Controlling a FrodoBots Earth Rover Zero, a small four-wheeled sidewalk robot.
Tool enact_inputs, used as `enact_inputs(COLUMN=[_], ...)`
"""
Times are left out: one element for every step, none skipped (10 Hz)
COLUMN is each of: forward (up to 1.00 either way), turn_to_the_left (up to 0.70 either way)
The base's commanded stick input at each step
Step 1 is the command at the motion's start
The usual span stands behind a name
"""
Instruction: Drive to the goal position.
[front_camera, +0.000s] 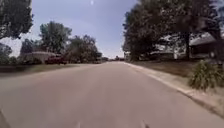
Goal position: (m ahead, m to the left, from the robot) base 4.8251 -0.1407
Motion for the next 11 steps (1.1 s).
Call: enact_inputs(forward=[0.7, 0.7, 0.7, 0.7, 0.7, 0.7, 0.7, 0.7, 0.7, 0.7, 0.7], turn_to_the_left=[0.0, 0.0, -0.01, -0.09, -0.35, -0.35, -0.35, -0.29, 0.0, 0.0, 0.0])
